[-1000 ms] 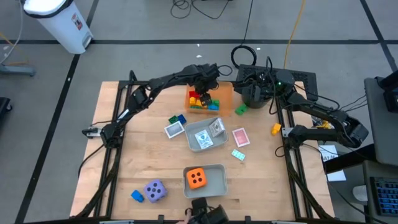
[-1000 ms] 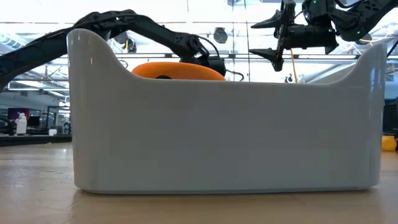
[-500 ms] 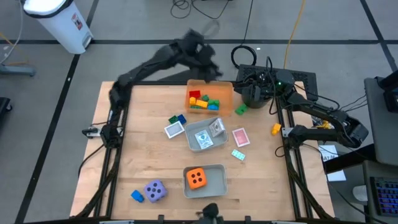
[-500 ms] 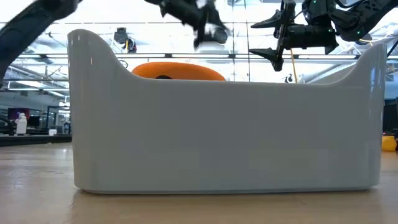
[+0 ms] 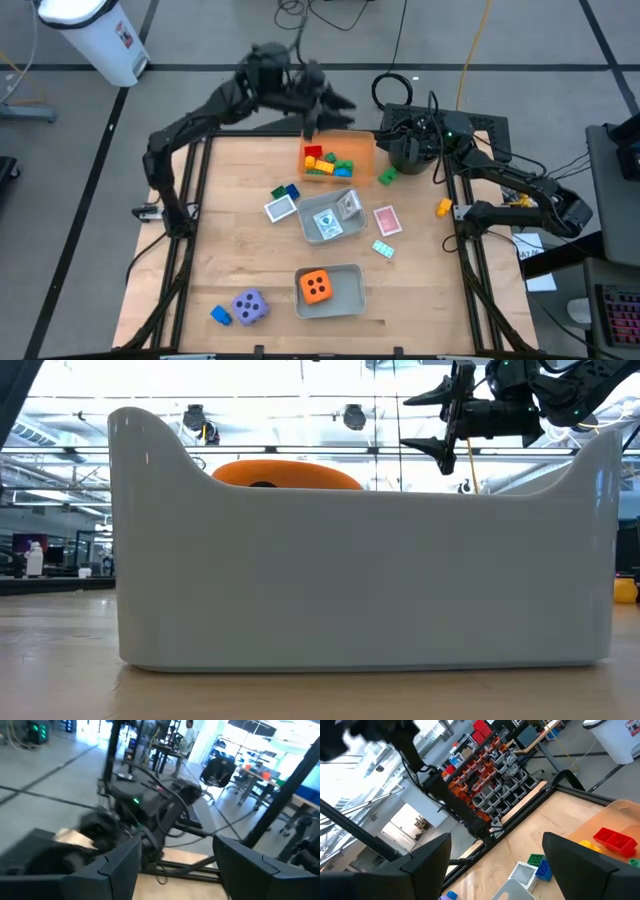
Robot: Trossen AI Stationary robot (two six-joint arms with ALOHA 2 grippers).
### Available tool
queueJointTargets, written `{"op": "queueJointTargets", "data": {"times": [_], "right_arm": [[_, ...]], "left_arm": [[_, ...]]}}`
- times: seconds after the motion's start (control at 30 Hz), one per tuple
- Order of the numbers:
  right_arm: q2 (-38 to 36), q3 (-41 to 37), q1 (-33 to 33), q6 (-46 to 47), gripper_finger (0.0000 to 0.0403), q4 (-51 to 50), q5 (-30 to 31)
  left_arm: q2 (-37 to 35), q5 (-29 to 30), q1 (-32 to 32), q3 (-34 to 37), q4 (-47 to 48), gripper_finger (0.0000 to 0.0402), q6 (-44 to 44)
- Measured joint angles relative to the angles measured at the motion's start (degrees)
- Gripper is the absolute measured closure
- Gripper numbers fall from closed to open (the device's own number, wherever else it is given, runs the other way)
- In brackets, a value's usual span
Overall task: Pick & Place Toys
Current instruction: Put the yellow game piece into the orange bin
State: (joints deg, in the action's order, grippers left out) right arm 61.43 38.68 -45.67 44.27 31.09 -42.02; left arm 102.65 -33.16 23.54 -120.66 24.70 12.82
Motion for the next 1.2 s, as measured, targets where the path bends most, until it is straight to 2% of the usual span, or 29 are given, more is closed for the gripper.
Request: {"op": "queueJointTargets", "data": {"times": [0.3,0.47,0.73,0.87,1.03,1.2], "right_arm": [[0.00,0.02,0.00,0.00,0.0099,-0.08,0.00],[0.00,0.00,0.00,0.00,0.0099,-0.06,0.00],[0.00,0.00,0.00,0.00,0.0099,-0.07,0.00],[0.00,0.00,0.02,0.00,0.0099,-0.06,0.00],[0.00,0.00,0.02,0.00,0.0099,-0.10,0.00],[0.00,0.00,0.02,0.00,0.0099,-0.08,0.00]], "left_arm": [[-9.20,6.29,-7.60,26.79,-28.08,0.0149,13.00],[-13.53,13.97,-10.50,35.86,-34.65,0.0149,17.05],[-17.29,25.79,-16.95,37.81,-35.29,0.0149,16.39],[-19.45,32.34,-20.56,37.84,-32.62,0.0149,15.19],[-20.85,43.30,-25.26,37.84,-27.15,0.0149,13.98],[-20.70,48.06,-27.34,37.86,-25.08,0.0149,11.09]]}}
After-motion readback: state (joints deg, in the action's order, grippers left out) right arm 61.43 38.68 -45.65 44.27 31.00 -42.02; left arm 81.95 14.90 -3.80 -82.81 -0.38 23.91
